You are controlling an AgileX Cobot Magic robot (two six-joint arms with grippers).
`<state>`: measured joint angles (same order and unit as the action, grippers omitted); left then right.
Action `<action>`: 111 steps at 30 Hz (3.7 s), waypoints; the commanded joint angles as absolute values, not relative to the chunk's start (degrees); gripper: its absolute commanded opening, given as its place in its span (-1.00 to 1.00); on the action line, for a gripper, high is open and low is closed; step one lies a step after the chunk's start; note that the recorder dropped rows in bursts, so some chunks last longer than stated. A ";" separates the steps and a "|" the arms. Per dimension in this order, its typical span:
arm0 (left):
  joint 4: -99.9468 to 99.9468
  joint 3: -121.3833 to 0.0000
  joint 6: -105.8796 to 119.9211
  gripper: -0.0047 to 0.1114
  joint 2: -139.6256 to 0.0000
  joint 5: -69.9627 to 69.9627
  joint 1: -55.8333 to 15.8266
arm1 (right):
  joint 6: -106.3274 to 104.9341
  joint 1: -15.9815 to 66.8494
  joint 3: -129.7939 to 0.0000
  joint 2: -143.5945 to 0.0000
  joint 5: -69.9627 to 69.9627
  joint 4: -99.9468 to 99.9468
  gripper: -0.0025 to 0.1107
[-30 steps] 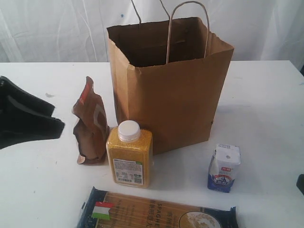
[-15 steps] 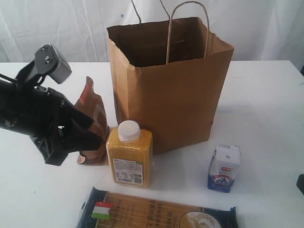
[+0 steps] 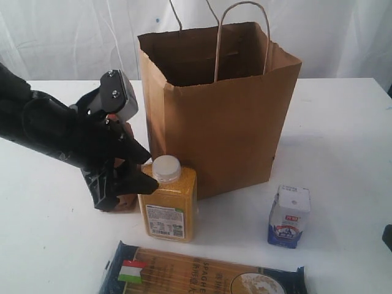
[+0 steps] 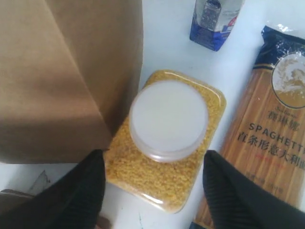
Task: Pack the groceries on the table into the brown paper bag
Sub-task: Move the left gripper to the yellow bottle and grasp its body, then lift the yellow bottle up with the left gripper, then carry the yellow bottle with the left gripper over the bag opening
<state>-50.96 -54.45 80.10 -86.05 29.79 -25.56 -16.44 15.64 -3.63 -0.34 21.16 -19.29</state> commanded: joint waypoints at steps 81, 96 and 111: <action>-25.01 -64.65 44.71 -0.92 -58.33 14.06 -28.68 | -16.28 15.38 -3.33 0.00 20.91 -19.54 -0.96; -25.58 -79.40 44.76 -0.92 -75.43 7.26 -28.68 | -15.68 15.38 -3.33 0.00 20.94 -19.54 -0.96; -25.67 -79.40 46.49 -0.92 -74.29 7.28 -28.68 | -15.68 15.38 -3.33 0.00 20.94 -19.54 -0.96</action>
<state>-23.74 -78.19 45.80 -76.89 11.35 -28.69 -15.84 15.64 -3.63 -0.34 21.16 -19.29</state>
